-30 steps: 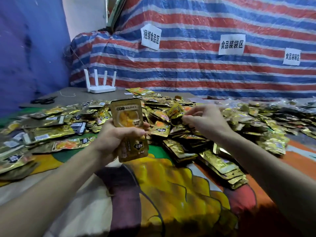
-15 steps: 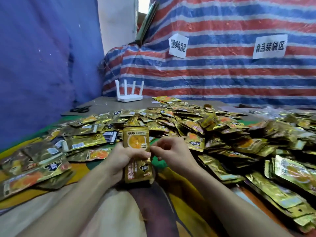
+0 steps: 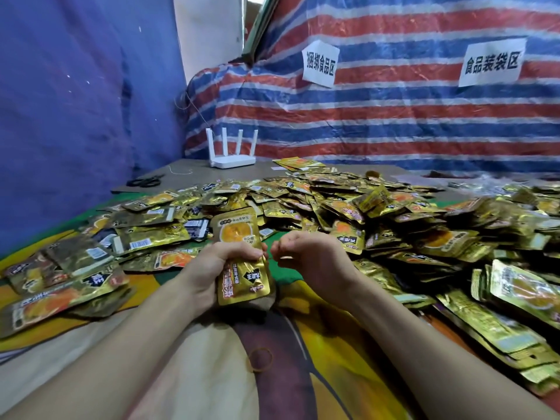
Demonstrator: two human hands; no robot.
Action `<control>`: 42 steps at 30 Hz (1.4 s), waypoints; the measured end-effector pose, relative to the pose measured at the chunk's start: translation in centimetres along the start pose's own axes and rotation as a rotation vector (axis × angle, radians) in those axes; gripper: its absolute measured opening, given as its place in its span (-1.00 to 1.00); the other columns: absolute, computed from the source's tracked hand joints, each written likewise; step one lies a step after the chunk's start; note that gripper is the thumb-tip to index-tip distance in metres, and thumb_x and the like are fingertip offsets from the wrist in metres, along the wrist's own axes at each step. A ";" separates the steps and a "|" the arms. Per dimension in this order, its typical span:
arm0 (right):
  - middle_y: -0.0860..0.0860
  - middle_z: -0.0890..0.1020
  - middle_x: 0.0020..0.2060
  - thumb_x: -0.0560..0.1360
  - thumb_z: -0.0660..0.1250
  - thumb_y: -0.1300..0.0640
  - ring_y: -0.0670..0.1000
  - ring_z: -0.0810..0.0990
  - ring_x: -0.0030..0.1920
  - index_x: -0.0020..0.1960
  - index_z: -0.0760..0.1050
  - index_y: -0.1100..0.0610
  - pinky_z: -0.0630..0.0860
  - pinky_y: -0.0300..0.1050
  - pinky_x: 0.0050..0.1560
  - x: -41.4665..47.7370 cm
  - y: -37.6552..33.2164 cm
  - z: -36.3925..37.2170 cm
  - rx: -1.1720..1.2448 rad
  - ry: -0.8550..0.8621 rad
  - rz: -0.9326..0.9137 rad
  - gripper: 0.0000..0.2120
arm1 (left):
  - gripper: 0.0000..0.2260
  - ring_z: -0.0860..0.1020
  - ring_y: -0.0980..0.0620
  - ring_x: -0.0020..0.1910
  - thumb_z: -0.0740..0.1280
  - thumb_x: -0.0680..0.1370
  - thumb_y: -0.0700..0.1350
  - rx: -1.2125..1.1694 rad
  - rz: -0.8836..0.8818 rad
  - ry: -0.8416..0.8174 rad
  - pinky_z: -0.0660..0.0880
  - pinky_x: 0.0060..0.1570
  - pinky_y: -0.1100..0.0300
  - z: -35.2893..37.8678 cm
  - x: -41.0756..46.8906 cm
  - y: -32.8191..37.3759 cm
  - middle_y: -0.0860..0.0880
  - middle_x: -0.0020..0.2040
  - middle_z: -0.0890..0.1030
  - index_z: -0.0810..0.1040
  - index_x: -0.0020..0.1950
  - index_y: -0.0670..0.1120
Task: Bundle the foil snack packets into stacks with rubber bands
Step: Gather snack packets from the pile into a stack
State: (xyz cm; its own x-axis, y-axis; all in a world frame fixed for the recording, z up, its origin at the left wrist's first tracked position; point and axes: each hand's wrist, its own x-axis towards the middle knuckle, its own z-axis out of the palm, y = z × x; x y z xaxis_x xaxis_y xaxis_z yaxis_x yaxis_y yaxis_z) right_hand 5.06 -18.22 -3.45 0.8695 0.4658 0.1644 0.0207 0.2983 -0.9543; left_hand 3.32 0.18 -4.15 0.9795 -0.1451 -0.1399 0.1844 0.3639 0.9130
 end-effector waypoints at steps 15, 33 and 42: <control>0.13 0.70 0.14 0.33 0.49 0.20 0.11 0.72 0.04 0.27 0.59 0.04 0.65 -0.06 -0.27 -0.2 -0.1 0.7 0.136 0.114 -0.087 -0.50 | -0.62 0.65 -0.22 -0.32 0.46 0.31 -0.37 0.034 0.043 0.059 0.62 -0.38 -0.11 1.9 -0.8 0.1 -0.30 -0.14 0.66 0.62 0.12 -0.29; 0.02 0.70 0.13 0.26 0.63 0.11 0.05 0.74 0.02 0.20 0.66 -0.05 0.68 0.02 -0.14 -0.3 0.8 1.3 -0.318 0.085 -0.086 -0.49 | -0.62 0.63 -0.23 -0.19 0.51 0.33 -0.33 -0.078 0.365 0.195 0.62 -0.12 -0.18 1.9 -0.6 0.3 -0.30 -0.09 0.62 0.57 0.10 -0.40; 0.12 0.70 0.02 0.27 0.60 0.21 0.15 0.71 -0.06 0.21 0.58 -0.07 0.66 0.02 -0.17 0.0 2.2 3.5 -0.055 0.037 -0.064 -0.44 | -0.82 0.67 -0.14 -0.38 0.50 0.37 -0.25 -0.283 0.423 0.159 0.64 -0.34 -0.14 2.6 0.2 0.1 -0.12 -0.35 0.67 0.68 -0.43 -0.07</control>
State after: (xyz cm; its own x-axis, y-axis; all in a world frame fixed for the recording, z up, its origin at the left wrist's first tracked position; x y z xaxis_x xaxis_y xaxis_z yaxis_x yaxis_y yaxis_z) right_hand 3.40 -14.68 -4.72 0.8831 0.4159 0.2173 0.1029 0.2801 -0.9544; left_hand 3.28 -2.20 -3.11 0.9691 0.2019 0.1417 -0.2365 0.5975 0.7662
